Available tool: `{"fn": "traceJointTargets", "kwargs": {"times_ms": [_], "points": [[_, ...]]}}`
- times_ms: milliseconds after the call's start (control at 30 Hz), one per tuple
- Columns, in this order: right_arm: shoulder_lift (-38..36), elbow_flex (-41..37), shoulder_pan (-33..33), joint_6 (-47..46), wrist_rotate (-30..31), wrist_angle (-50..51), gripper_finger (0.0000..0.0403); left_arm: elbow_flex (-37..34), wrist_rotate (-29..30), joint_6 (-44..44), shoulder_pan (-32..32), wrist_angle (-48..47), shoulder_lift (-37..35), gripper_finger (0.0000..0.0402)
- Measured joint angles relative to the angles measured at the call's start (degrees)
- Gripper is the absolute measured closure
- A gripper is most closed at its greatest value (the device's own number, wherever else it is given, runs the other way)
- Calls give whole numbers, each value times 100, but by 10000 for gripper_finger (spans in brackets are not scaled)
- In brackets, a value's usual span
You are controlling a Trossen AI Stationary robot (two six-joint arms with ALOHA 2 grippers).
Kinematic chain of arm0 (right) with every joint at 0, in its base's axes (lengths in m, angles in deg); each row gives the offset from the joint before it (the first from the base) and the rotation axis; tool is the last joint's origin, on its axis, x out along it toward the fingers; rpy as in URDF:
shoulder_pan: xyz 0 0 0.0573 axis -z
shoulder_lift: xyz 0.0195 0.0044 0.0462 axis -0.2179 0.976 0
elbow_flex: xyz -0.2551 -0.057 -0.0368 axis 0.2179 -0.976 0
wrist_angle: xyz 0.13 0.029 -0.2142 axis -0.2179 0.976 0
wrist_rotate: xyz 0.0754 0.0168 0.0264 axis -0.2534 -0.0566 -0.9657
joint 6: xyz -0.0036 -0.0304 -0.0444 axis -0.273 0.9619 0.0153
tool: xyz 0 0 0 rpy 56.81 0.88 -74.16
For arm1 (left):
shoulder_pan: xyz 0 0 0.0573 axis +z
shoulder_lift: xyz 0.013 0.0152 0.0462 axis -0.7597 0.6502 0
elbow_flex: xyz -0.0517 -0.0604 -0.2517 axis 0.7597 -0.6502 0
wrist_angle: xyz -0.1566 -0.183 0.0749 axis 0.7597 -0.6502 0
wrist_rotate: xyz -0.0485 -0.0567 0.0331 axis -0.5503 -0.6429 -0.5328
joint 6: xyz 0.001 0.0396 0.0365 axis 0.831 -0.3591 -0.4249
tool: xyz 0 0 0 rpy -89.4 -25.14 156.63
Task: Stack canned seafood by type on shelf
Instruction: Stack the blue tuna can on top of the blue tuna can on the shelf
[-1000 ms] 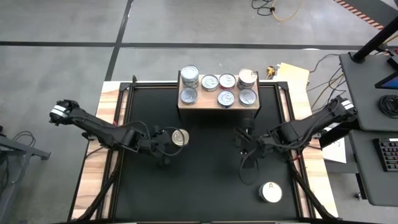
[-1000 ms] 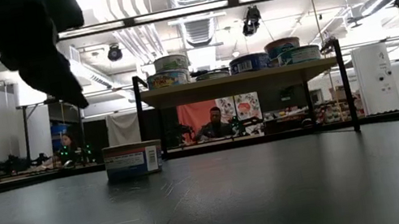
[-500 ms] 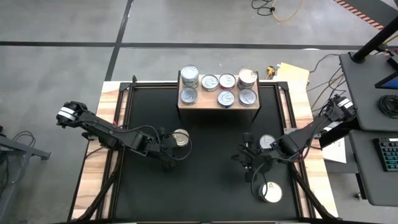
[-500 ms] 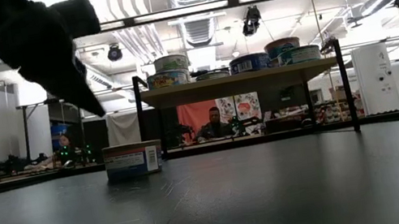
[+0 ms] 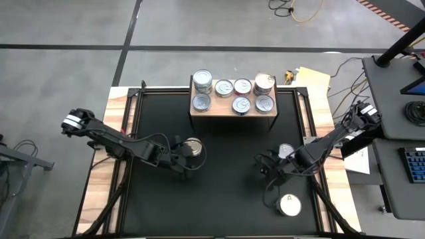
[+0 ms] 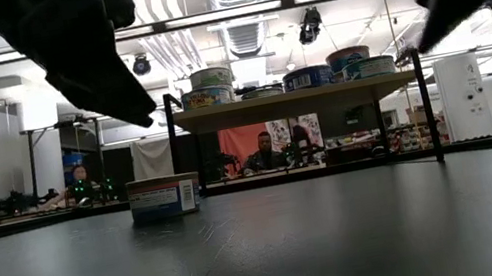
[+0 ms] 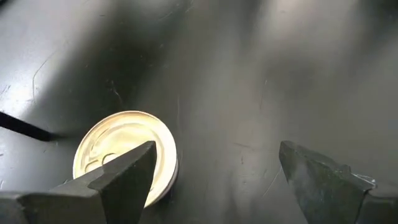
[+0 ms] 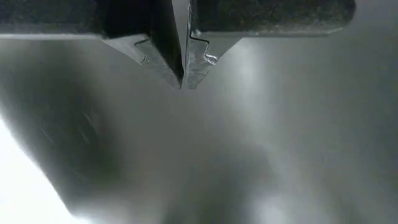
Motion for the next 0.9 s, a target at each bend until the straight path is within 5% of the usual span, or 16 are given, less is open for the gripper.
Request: {"fn": "traceJointTargets", "kwargs": {"times_ms": [300,633,900], "points": [[0,-16,0,-2804,230,1959,390,0,17,-70,0,782,196,78],[0,3,7,-5110,-800,3612,390,0,17,-28,0,901,358,78],[0,-53,37,-5711,-811,4086,390,-2,340,-28,0,961,364,78]]}}
